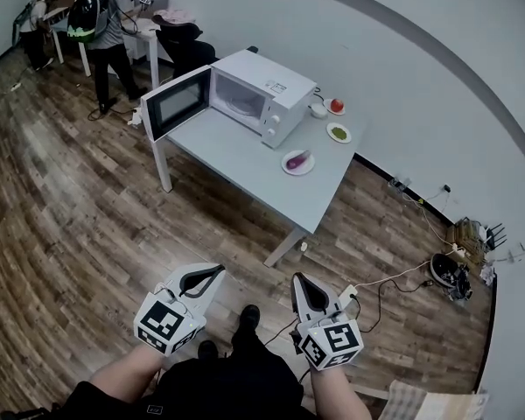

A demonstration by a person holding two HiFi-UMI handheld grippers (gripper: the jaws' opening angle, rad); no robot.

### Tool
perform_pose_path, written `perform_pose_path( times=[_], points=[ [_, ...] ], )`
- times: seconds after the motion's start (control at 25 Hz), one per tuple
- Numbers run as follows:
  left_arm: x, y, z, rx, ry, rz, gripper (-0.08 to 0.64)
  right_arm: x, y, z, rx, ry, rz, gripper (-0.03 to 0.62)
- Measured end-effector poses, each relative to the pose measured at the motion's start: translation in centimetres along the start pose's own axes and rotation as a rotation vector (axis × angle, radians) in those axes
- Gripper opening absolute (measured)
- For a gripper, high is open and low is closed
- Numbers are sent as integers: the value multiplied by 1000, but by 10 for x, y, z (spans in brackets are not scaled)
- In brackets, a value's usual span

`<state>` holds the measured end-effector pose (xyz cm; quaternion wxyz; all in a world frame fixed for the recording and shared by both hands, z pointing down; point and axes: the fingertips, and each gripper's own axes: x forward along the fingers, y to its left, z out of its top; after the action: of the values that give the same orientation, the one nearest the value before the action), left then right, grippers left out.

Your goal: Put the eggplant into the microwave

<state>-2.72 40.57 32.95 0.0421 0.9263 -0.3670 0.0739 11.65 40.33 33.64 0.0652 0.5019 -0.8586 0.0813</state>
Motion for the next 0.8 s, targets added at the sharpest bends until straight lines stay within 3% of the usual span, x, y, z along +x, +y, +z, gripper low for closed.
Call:
perform_pose_path(
  times=[0.44,0.64,0.8],
  points=[
    [107,40,13,-20,18,19,8,72,-91,0,2,25,23,9],
    [156,54,22,-31,27,45,8,98,-129,8,-136,46,18,9],
    [185,62,25,-47,33,62,8,117,-154,6,-113,61,51,9]
  ],
)
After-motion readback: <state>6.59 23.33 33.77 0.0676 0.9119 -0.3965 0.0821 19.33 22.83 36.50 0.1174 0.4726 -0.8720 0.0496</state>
